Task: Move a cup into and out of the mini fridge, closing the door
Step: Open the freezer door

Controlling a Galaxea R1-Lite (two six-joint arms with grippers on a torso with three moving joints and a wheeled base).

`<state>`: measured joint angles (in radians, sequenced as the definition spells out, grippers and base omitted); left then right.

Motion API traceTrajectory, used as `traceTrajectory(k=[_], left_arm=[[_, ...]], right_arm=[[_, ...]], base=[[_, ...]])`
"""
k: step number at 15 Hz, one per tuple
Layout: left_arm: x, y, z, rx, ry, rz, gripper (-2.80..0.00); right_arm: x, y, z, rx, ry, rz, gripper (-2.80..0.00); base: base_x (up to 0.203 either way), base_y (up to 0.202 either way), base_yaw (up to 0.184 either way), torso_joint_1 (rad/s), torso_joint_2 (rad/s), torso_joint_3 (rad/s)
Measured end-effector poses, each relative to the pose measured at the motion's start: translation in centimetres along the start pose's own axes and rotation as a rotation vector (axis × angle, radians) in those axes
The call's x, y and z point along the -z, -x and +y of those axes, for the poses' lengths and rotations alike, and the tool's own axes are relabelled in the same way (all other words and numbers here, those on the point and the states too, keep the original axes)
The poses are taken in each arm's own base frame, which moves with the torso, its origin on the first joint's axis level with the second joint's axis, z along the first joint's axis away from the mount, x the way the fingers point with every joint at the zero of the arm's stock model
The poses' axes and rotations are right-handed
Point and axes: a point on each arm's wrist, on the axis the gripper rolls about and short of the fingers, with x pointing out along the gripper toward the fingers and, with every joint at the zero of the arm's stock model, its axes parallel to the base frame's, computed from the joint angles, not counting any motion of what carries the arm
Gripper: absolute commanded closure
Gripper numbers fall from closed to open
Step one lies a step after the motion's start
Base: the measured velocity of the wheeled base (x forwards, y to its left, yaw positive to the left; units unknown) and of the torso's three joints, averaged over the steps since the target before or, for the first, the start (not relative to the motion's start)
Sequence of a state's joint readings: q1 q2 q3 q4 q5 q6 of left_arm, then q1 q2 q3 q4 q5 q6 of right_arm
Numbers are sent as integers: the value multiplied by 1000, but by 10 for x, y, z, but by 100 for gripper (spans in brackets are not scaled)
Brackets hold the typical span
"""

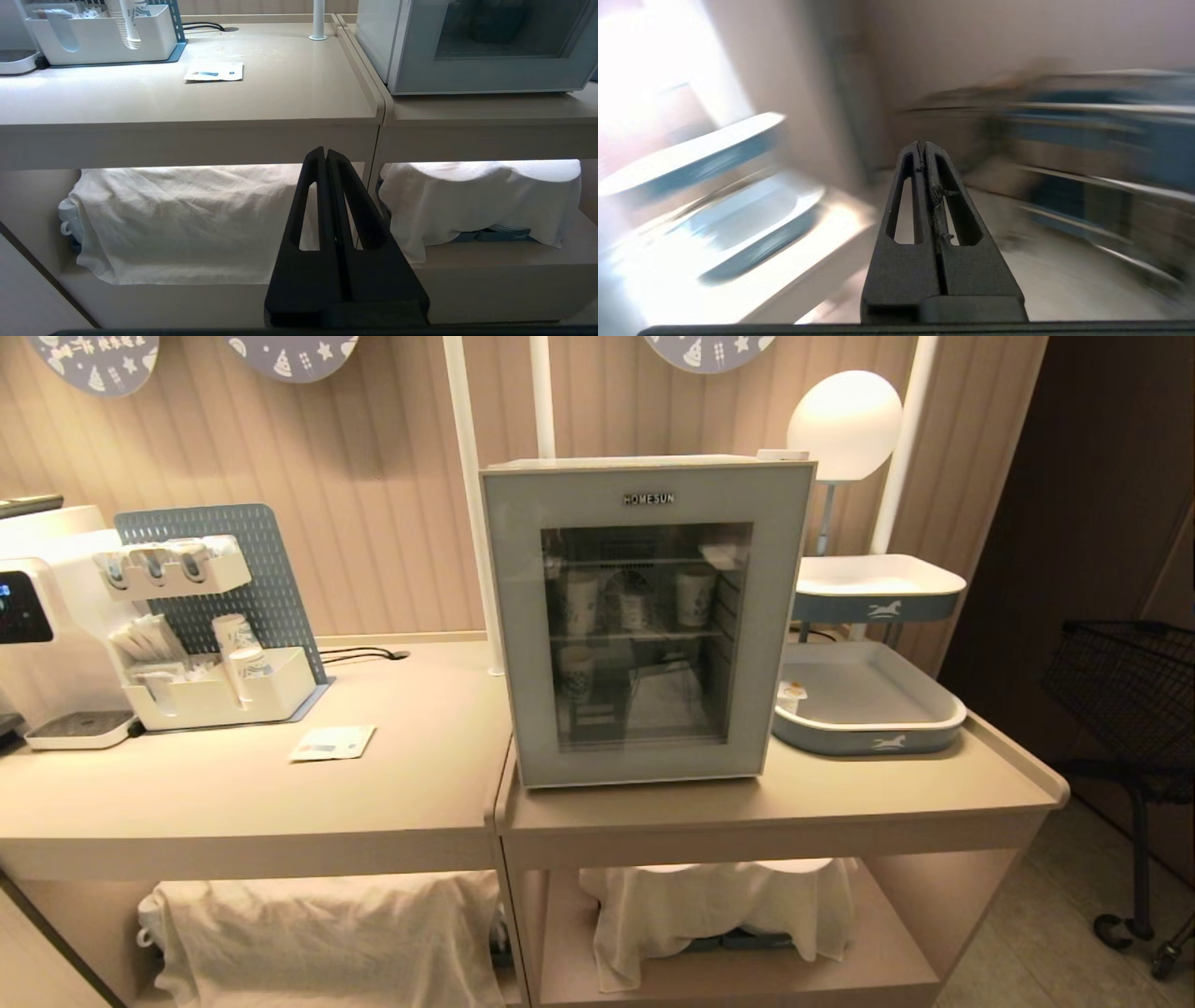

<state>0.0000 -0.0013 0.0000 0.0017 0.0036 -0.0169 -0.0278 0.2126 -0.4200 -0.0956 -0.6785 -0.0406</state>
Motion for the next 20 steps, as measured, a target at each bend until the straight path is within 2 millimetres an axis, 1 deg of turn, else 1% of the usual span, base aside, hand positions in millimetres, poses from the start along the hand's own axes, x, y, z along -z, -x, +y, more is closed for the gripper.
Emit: traceTrajectory(k=[2, 4, 6, 9, 10, 12, 20], left_arm=[[0, 0, 0, 0, 0, 0, 0], [0, 0, 0, 0, -1, 0, 0], [0, 0, 0, 0, -1, 0, 0], [0, 0, 0, 0, 0, 0, 0], [0, 0, 0, 1, -1, 0, 0], [0, 0, 0, 0, 0, 0, 0], [0, 0, 0, 0, -1, 0, 0]], right_arm=[[29, 10, -2, -259, -21, 1, 0], [63, 15, 1, -481, -49, 55, 0], [95, 17, 5, -599, -28, 114, 0], [122, 20, 5, -689, 24, 248, 0], [127, 22, 5, -697, 62, 295, 0], [129, 23, 4, -716, 116, 303, 0], [129, 23, 4, -715, 109, 295, 0]], base=[[0, 0, 0, 0, 0, 0], [0, 0, 0, 0, 0, 0], [0, 0, 0, 0, 0, 0], [0, 0, 0, 0, 0, 0], [0, 0, 0, 0, 0, 0], [0, 0, 0, 0, 0, 0], [0, 0, 0, 0, 0, 0]])
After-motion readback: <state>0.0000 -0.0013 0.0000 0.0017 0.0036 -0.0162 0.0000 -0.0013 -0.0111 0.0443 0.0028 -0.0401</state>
